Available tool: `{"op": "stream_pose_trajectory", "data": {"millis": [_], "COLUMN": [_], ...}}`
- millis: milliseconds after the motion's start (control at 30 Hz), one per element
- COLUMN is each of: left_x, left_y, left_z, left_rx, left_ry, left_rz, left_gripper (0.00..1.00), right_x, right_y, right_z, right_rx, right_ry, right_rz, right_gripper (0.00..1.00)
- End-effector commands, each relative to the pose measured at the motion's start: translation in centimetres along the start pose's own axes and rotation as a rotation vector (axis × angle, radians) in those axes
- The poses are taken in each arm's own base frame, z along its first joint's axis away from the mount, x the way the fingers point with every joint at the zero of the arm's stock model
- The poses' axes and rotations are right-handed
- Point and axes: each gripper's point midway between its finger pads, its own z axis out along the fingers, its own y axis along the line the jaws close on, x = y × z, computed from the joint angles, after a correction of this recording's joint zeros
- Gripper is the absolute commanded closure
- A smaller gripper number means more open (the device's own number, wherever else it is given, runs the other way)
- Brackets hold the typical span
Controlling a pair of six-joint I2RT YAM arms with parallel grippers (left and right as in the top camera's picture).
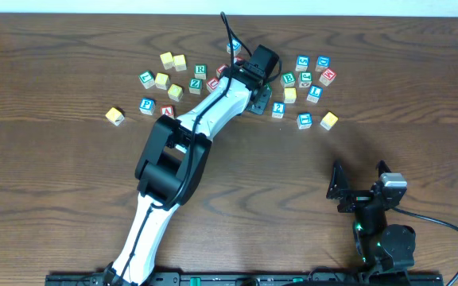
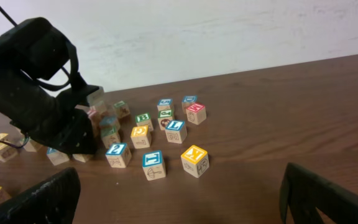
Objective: Spell out CORL
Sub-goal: 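Lower the left gripper and grasp the yellow O block, then carry the O block and set it beside the C block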
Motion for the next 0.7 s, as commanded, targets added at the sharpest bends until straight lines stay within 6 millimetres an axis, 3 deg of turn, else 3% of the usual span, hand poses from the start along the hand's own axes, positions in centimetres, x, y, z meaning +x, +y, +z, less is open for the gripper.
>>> {"op": "stream_pose_trajectory", "data": {"millis": [0,100,233,533,667], "left_x": [-2.4,-2.7,-1.1,6.9,9.1], "left_y": [0.4,0.7,1.0,2.0,1.9], "left_z": [-5.6,-8.4,-9.6,-10.3,-7.9], "left_rx": [0.001,0.005,-0.002,-0.093,-0.108], "left_ry": [-0.085,-0.098,-0.039,0.275,0.307], "left_rz": [-0.013,-0.05,-0.082,-0.333,-0.359], "left_gripper": [0.69,0.7,0.7,0.75,0.75], "right_x": [-0.1,-0.1,-0.1,-0.1,-0.1], "right_y": [-0.5,-0.5,-0.5,-0.5,-0.5], "right_z": [0.0,0.0,0.0,0.0,0.0], "right_rx": [0.02,0.02,0.02,0.02,0.02], "right_ry": [-0.004,-0.004,-0.004,-0.004,-0.004], "right_rz": [-0.013,-0.013,-0.013,-0.013,-0.013], "right_gripper": [0.01,0.01,0.01,0.01,0.01]}}
